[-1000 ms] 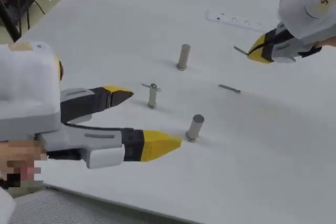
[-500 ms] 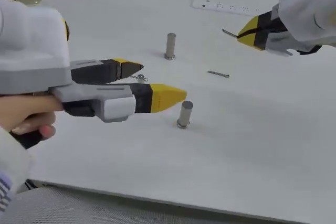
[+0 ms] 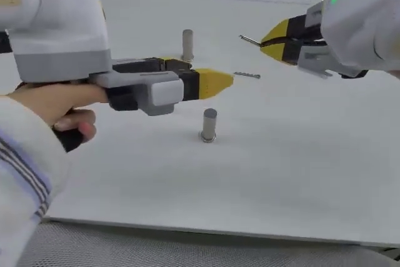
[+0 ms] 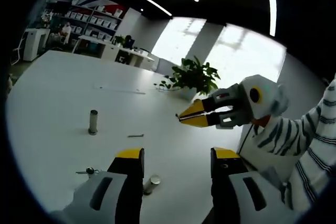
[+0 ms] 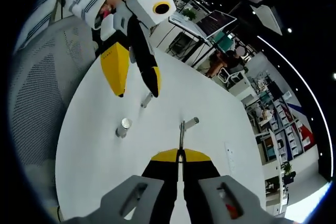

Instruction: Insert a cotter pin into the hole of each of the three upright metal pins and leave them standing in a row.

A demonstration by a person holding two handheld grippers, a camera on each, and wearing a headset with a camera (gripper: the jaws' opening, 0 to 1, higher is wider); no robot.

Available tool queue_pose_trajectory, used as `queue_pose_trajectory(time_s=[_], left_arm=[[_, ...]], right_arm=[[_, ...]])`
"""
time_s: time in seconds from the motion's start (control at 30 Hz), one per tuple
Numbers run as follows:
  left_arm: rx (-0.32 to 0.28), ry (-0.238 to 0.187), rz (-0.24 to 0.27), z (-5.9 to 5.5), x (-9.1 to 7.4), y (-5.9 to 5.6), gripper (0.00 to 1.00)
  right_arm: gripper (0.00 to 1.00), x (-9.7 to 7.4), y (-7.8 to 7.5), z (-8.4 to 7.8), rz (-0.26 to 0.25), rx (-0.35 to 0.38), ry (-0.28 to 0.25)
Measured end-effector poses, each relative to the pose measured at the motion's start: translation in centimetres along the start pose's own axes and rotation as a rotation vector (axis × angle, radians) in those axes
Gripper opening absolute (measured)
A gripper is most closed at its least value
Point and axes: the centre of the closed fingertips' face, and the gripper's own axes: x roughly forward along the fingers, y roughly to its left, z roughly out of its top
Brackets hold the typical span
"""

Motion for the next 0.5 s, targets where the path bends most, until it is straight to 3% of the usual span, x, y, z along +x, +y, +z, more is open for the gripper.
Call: queue_pose_trajectory(time_s=[0.17,0.5], left_arm=[[-0.001,0.03,-0.023,-0.3,1.2,-0.8,0.42],[-0.041,0.018,-0.066,0.0,1.5,-2.0,0.21]], right_arm=[[0.0,-0.1,1.6,0.9,0.004,-0.016,-0.023],[0.0,-0.6,3.9,2.6,0.018,-0.037,-0.06]])
